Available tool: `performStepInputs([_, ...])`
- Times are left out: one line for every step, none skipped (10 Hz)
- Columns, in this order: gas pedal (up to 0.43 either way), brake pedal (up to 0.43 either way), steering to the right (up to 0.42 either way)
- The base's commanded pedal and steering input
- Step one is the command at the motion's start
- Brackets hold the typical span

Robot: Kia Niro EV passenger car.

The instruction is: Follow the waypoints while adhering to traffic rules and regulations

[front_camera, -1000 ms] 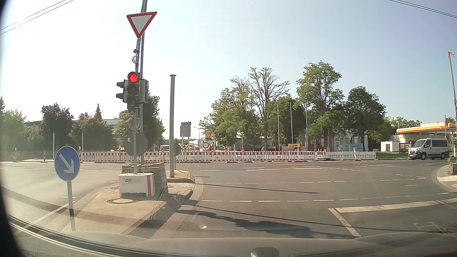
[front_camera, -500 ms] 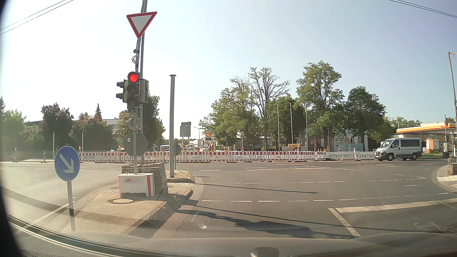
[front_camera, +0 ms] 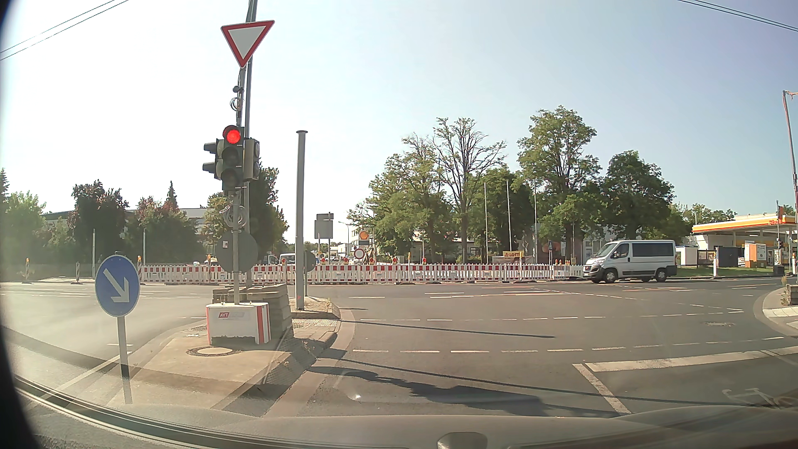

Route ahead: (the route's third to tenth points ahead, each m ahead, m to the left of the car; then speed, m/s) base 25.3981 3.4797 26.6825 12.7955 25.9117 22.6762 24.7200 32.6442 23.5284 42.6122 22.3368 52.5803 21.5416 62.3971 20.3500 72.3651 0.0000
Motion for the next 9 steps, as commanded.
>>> performStepInputs([0.000,0.384,0.005])
performStepInputs([0.000,0.384,0.006])
performStepInputs([0.000,0.384,0.005])
performStepInputs([0.000,0.384,0.005])
performStepInputs([0.000,0.384,0.005])
performStepInputs([0.000,0.390,0.006])
performStepInputs([0.000,0.384,0.005])
performStepInputs([0.000,0.384,0.006])
performStepInputs([0.000,0.384,0.006])
